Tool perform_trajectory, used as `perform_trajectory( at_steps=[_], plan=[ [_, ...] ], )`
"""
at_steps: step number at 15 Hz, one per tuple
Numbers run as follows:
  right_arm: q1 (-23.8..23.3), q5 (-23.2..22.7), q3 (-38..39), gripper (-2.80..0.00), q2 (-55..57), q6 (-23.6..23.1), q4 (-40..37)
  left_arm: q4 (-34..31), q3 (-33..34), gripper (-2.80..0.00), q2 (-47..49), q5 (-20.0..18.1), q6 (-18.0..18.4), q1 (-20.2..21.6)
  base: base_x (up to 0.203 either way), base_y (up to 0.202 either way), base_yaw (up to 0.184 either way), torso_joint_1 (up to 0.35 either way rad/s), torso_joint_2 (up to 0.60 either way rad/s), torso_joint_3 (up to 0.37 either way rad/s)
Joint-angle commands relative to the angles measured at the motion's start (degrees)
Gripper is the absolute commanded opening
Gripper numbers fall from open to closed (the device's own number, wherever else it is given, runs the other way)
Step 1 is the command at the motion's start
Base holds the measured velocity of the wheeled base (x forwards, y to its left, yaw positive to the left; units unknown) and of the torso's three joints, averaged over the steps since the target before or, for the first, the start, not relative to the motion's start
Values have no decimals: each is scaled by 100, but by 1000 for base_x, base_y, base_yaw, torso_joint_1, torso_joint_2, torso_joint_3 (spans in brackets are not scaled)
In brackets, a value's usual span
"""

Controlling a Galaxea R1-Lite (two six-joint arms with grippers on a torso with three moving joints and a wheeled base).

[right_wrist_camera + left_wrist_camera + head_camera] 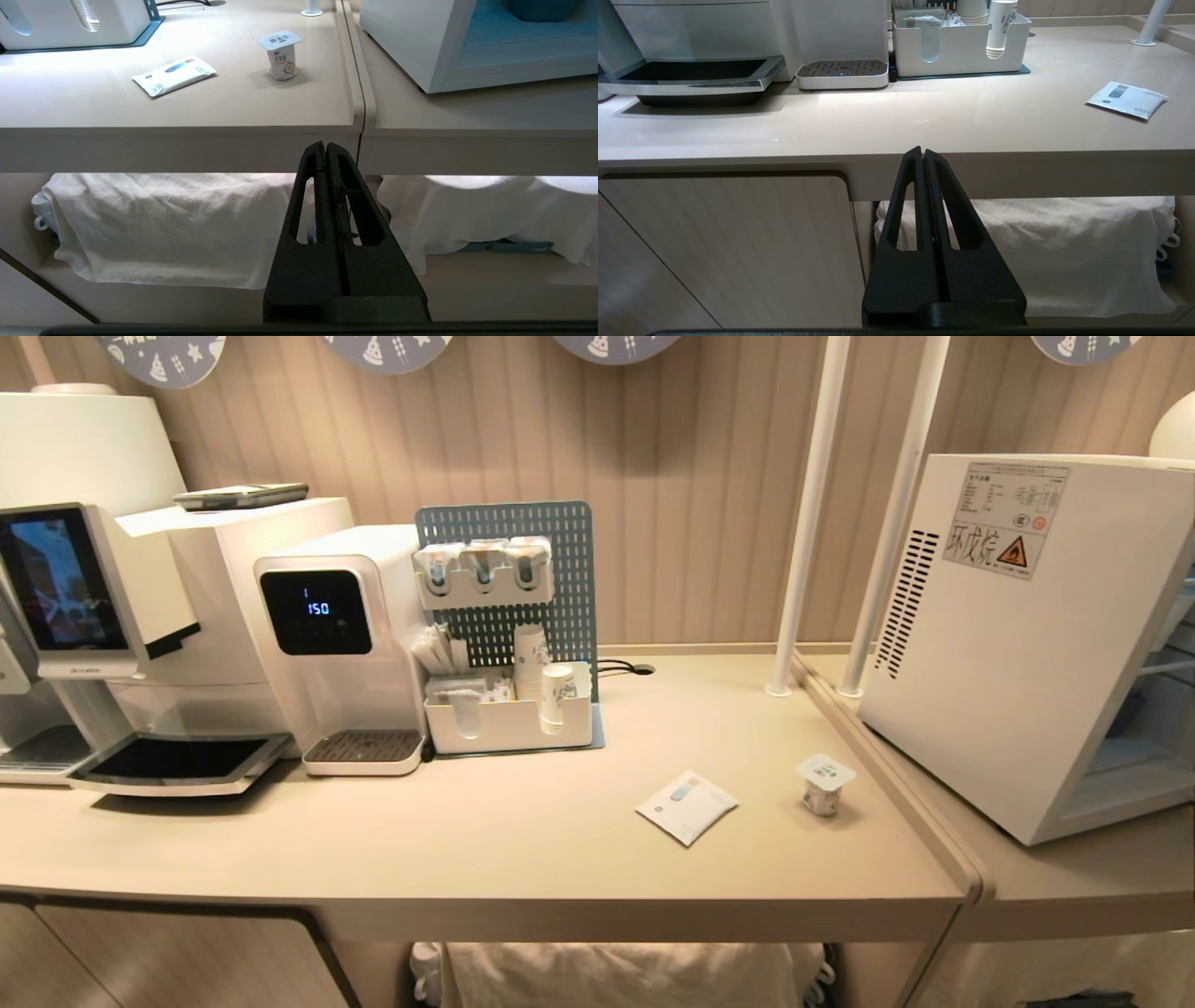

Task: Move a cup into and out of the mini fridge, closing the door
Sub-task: Close the freezer door

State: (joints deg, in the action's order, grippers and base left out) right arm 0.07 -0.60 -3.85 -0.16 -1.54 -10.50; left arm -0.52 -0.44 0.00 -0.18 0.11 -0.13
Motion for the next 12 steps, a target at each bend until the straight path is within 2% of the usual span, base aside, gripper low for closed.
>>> perform_trajectory(
  at_steps=[1,6,9,12],
  plan=[
    [1,7,-1,-280,16,-5,-5,-1,0,-280,0,1,7,2,0,0,0,0,0,0],
    [1,15,-1,-280,16,13,-5,-1,0,-280,0,1,7,5,0,0,0,0,0,0],
    [0,7,-1,-280,16,20,-10,-1,0,-280,0,1,7,3,-145,0,5,3,-2,2],
    [1,7,-1,-280,16,13,-5,-1,0,-280,0,1,7,-4,-21,0,1,1,-3,2]
  ],
)
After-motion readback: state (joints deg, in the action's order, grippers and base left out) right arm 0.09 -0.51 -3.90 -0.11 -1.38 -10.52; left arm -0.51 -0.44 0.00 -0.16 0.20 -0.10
